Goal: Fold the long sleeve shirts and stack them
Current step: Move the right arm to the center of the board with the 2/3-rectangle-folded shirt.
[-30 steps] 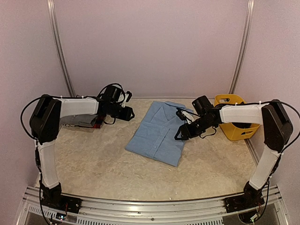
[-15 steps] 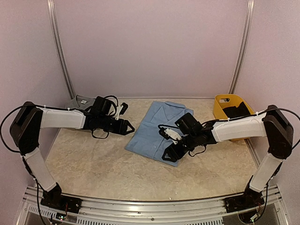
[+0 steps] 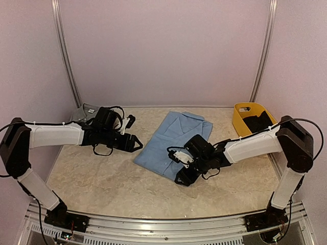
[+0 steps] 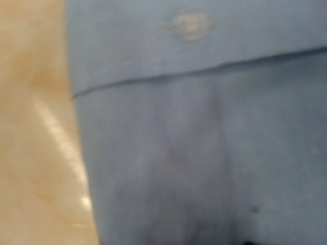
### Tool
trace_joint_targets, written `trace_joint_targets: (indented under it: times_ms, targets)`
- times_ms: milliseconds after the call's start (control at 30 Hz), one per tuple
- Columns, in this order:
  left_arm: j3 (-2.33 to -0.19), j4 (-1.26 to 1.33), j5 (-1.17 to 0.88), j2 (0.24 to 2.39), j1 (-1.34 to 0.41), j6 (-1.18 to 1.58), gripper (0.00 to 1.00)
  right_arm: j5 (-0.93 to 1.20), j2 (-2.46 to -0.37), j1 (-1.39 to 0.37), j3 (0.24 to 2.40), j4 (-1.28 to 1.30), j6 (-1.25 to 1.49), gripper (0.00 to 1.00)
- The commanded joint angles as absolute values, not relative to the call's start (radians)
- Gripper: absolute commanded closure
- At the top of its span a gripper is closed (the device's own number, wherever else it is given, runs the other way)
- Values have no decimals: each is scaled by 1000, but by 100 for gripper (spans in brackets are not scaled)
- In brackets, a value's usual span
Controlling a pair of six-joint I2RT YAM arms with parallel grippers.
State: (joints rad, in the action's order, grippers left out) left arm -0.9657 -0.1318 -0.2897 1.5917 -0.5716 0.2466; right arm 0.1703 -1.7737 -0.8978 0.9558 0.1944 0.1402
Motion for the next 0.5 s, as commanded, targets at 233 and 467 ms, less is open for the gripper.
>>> trace_joint_targets:
  times_ms: [233,467]
  targets:
    - [-907,-345,-315,1406,-704,203,35,171,-1744,-1122,825,319,260,40]
    - [-817,-254,-352,1279,-774,86,35,105,-1626,-1145,762,511,463,39]
